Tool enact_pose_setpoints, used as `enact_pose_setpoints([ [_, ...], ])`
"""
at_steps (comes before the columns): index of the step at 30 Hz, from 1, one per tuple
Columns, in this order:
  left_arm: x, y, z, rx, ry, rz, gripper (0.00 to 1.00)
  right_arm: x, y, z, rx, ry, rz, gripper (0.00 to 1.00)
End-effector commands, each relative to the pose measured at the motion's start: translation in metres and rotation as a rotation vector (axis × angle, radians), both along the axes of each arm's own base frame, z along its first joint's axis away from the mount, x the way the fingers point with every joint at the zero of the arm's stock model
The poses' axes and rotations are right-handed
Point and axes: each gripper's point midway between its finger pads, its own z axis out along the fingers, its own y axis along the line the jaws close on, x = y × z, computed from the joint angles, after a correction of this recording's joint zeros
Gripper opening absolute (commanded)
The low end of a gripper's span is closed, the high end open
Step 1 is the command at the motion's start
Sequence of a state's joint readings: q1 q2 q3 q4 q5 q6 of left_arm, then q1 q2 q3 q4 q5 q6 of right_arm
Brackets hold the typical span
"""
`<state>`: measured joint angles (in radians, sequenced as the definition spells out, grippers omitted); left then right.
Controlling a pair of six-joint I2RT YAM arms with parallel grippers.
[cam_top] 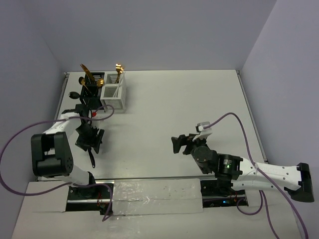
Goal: Sort the eating utensils into containers
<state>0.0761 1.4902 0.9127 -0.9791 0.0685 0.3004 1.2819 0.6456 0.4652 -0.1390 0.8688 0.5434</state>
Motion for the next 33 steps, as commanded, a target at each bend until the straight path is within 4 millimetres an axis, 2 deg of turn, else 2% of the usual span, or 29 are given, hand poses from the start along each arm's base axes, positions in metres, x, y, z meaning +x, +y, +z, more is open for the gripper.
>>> enact_pose_setpoints([
  [1, 0.002, 0.001, -0.01, 0.053, 0.01, 0.019, 0.72, 0.003, -0.001, 0.013, 0.029, -0.036, -0.007, 0.96],
  [4, 0.001, 0.003, -0.016, 0.063, 0.008, 0.024, 0.68, 0.003, -0.006, 0.012, 0.036, -0.039, -0.014, 0.97],
  [5, 0.001, 0.011, -0.017, 0.107, 0.006, 0.025, 0.67, 0.002, -0.007, 0.01, 0.037, -0.039, -0.014, 0.97],
  [15, 0.011, 0.014, -0.037, 0.123, 0.025, 0.038, 0.58, 0.002, -0.014, 0.015, 0.065, -0.056, -0.03, 0.97],
  [20, 0.012, 0.028, -0.048, 0.202, 0.008, 0.025, 0.52, 0.004, -0.016, 0.016, 0.063, -0.057, -0.044, 0.97],
  [26, 0.008, 0.038, -0.052, 0.21, -0.005, 0.027, 0.24, 0.005, -0.016, 0.019, 0.047, -0.06, -0.053, 0.97],
  [33, 0.016, 0.056, -0.06, 0.222, -0.053, 0.053, 0.09, 0.006, -0.019, 0.025, 0.039, -0.07, -0.067, 0.97],
])
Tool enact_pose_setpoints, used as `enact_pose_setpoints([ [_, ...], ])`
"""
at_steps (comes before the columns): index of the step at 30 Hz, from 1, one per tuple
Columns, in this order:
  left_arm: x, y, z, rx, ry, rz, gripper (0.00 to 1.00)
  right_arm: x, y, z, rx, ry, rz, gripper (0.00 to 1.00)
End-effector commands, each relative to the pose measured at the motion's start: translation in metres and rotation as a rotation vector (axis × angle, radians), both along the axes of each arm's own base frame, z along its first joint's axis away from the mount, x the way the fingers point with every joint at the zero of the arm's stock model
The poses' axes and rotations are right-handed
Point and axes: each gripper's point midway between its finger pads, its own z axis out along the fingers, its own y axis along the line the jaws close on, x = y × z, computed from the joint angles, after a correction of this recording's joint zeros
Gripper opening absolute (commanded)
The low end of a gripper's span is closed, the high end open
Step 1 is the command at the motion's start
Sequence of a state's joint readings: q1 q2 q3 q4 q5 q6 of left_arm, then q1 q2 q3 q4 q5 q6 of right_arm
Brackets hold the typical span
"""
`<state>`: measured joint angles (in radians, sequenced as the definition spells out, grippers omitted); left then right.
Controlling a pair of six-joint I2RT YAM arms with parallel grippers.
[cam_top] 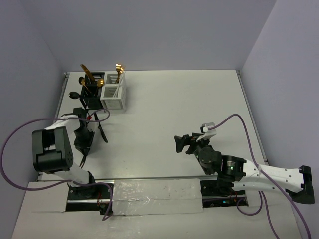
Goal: Sort the eating utensils into containers
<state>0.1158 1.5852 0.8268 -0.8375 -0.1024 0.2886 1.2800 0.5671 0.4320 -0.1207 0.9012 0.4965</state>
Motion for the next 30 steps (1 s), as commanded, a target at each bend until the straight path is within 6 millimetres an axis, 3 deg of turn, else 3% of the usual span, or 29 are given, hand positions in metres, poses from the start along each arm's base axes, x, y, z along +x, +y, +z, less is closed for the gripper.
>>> enact_pose_setpoints([
  [1, 0.026, 0.021, -0.024, 0.056, -0.114, -0.006, 0.07, 0.005, -0.006, 0.019, 0.023, -0.028, -0.045, 0.97],
  [3, 0.03, 0.021, -0.028, 0.045, -0.126, -0.004, 0.0, 0.005, -0.008, 0.018, 0.022, -0.026, -0.05, 0.97],
  [7, 0.034, 0.019, -0.031, 0.026, -0.146, 0.001, 0.0, 0.006, -0.011, 0.018, 0.02, -0.024, -0.068, 0.97],
  [13, 0.052, 0.019, -0.003, 0.007, -0.334, 0.005, 0.0, 0.007, -0.014, 0.021, 0.025, -0.029, -0.083, 0.97],
  [21, 0.046, 0.016, 0.007, 0.001, -0.428, -0.058, 0.0, 0.009, -0.011, 0.024, 0.003, -0.035, -0.085, 0.97],
  [30, 0.054, 0.009, 0.022, -0.033, -0.491, -0.076, 0.0, 0.009, -0.009, 0.025, 0.007, -0.033, -0.081, 0.97],
])
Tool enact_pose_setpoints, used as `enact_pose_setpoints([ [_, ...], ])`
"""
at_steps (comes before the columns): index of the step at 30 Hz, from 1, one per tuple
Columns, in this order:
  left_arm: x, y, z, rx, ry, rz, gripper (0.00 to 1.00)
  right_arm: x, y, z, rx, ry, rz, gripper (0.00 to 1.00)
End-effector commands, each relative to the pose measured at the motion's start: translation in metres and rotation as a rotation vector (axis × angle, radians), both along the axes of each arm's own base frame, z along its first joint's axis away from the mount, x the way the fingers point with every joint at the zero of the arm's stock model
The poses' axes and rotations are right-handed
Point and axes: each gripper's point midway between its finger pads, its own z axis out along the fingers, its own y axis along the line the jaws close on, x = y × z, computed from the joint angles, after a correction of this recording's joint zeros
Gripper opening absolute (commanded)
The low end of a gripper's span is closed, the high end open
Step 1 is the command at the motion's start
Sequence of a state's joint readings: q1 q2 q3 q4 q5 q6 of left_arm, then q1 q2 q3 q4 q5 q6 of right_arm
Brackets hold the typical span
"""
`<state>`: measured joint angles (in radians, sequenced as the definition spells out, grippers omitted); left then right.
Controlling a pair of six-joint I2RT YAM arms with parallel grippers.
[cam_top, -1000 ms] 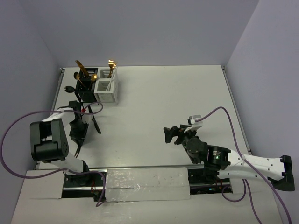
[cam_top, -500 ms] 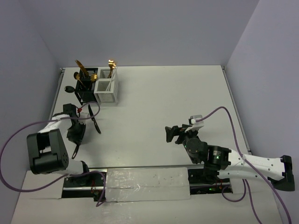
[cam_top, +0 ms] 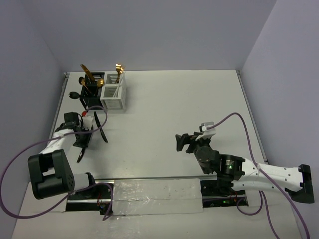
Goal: Sort the eating utensils into containers
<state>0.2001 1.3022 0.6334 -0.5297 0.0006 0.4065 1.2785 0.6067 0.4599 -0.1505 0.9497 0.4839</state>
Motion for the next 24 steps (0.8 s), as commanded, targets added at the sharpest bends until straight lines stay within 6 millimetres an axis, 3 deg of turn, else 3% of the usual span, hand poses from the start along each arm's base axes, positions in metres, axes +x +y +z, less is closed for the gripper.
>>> enact_pose_setpoints([
  [1, 0.018, -0.001, 0.011, -0.01, -0.095, -0.033, 0.0, 0.004, -0.004, 0.025, 0.064, -0.031, -0.037, 0.97],
  [6, 0.018, 0.0, 0.005, -0.005, -0.091, -0.029, 0.0, 0.004, -0.007, 0.025, 0.072, -0.035, -0.045, 0.97],
  [24, -0.003, -0.014, 0.03, -0.017, -0.148, -0.166, 0.0, 0.005, -0.006, 0.027, 0.067, -0.043, -0.047, 0.98],
])
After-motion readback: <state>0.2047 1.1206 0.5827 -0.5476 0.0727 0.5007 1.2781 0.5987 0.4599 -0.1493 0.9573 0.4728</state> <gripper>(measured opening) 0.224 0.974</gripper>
